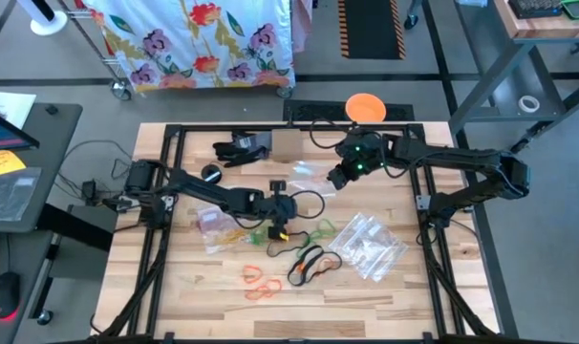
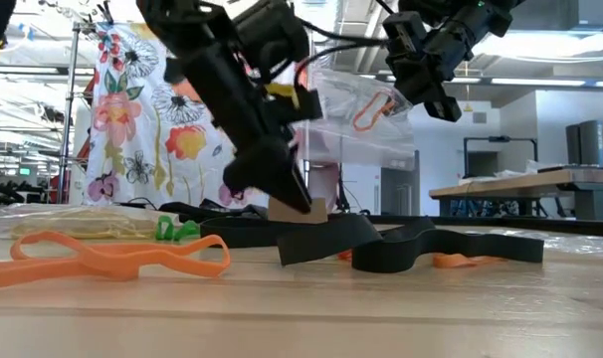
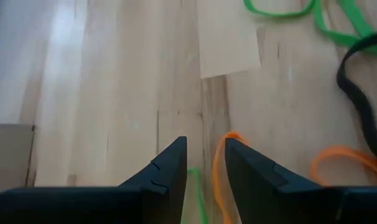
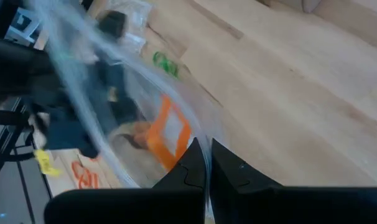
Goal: Sort rubber bands
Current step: Put the orange rubber band into the transparent zip bag
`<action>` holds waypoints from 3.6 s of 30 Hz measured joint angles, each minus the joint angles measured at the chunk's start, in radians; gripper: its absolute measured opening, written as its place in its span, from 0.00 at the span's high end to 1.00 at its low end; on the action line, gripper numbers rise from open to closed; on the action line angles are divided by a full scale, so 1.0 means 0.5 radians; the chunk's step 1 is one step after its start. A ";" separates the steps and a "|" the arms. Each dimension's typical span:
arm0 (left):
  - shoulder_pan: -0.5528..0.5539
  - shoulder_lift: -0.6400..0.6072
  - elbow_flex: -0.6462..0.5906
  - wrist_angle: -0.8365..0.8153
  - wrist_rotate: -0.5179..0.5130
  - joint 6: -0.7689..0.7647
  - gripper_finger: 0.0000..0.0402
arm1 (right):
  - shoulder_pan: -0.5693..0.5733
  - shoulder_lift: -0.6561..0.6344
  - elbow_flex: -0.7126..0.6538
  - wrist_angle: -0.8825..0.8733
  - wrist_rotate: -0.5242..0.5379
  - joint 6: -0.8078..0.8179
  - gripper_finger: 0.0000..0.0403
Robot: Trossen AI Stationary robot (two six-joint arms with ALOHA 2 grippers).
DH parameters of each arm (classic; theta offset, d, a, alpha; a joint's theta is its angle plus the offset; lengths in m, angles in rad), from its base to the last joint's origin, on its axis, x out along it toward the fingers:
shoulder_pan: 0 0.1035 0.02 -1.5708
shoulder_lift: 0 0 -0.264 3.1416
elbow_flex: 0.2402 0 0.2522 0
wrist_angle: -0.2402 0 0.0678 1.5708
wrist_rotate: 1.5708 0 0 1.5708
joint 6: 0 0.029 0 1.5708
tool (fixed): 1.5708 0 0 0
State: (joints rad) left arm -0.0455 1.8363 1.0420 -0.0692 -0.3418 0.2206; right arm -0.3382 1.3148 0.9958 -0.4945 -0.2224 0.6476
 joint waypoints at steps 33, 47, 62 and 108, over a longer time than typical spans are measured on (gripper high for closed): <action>0.122 0.098 0.001 -0.015 0.271 -0.137 0.96 | -0.011 0.000 0.000 0.022 -0.035 0.021 1.00; -0.074 -0.198 0.086 -0.076 0.263 -0.074 1.00 | -0.009 0.000 0.000 0.017 -0.086 0.007 1.00; -0.586 -0.600 0.068 0.403 -0.503 0.036 1.00 | 0.093 0.323 0.019 0.024 -0.099 0.278 1.00; -0.282 -0.592 0.064 -0.165 -0.516 -0.317 1.00 | 0.144 0.946 0.651 -0.051 -0.274 -0.455 1.00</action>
State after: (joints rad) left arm -0.1864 1.5402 1.0740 -0.1515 -0.5999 0.0621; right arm -0.2660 1.7878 1.3212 -0.5200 -0.3595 0.4198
